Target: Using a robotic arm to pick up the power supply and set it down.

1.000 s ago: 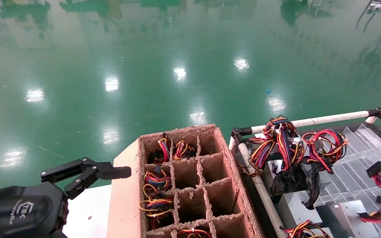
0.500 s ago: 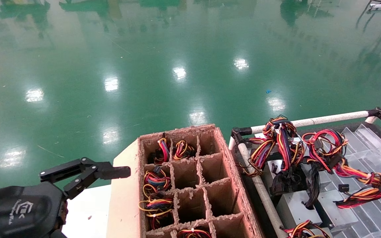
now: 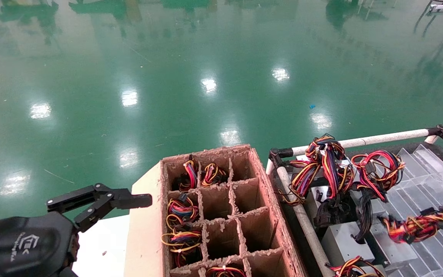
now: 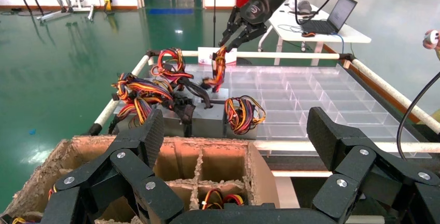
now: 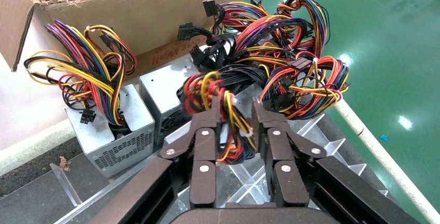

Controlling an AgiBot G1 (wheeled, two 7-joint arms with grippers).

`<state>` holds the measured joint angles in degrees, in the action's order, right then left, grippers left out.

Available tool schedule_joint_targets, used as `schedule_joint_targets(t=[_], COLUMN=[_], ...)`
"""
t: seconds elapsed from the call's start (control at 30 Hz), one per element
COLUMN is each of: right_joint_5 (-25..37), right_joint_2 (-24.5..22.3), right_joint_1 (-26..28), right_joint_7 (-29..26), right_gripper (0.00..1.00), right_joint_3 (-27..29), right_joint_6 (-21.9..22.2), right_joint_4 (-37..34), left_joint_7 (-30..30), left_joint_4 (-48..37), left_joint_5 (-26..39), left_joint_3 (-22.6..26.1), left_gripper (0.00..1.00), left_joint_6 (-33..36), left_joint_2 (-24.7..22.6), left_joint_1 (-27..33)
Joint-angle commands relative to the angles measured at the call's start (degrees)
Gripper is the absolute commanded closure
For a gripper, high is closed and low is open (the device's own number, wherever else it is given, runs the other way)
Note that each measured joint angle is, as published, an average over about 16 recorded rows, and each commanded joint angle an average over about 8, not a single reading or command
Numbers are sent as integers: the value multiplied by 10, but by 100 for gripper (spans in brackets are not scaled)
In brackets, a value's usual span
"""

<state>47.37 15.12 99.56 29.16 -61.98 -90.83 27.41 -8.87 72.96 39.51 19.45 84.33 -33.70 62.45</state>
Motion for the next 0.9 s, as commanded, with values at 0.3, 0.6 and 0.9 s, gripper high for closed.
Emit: schedule_joint_targets(t=[0.3, 0.6, 0.9], right_joint_5=[-11, -115, -140], right_joint_2=[-1, -3, 15], right_joint_1=[-4, -25, -64], right_joint_7=[-9, -87, -137], right_gripper=[0, 0, 0], right_joint_3=[2, 4, 45], right_joint_6=[1, -4, 1], right_joint_4=[5, 37, 83], left_joint_7=[0, 0, 0], left_joint_4=[0, 0, -1], left_joint_5=[0, 0, 0], left_joint_3=[0, 0, 0], left_gripper=[0, 0, 0], left_joint_6=[0, 0, 0], left_joint_2=[0, 0, 0], left_joint_1=[0, 0, 0])
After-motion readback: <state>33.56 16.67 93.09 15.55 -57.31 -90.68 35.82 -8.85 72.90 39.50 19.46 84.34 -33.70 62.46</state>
